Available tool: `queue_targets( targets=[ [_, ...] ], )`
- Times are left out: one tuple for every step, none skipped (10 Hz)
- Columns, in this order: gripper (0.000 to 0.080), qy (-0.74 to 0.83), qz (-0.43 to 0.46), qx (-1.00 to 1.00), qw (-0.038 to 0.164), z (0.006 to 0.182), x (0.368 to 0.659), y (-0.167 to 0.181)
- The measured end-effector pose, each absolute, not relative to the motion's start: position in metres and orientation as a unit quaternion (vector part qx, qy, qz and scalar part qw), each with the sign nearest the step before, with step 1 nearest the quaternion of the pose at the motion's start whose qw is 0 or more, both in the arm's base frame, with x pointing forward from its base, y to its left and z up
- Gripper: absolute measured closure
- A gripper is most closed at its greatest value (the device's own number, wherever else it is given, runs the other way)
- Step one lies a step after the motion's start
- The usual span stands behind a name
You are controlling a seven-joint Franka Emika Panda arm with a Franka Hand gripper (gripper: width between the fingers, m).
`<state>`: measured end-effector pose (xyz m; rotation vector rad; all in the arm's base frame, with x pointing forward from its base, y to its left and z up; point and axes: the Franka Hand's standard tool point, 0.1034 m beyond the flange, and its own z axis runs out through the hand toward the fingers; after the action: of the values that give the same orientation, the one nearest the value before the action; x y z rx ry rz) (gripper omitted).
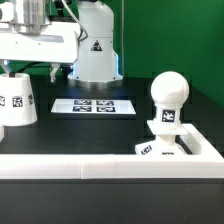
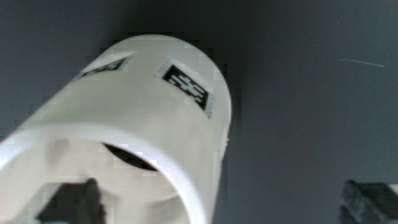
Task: Assemble lamp
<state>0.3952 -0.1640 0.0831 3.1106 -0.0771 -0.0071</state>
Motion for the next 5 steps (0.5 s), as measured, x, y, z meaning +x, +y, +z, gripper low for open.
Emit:
queue_targets(
  targets=[
    [0.0230, -0.025, -0.003, 1.000, 0.015, 0.0830, 0.3952, -0.1640],
    [0.0367, -0.024, -0.004, 1.000, 0.015, 0.0815, 0.3945, -0.1638],
    [0.0503, -0.024, -0.007, 1.000, 0.016, 0.0796, 0.3935, -0.1635],
    [0.0503, -0.023, -0.009, 1.000, 0.016, 0.0778, 0.3925, -0.1634],
    [0.0686, -0.022, -0.010, 1.000, 0.017, 0.0766, 0.3925, -0.1624]
  ],
)
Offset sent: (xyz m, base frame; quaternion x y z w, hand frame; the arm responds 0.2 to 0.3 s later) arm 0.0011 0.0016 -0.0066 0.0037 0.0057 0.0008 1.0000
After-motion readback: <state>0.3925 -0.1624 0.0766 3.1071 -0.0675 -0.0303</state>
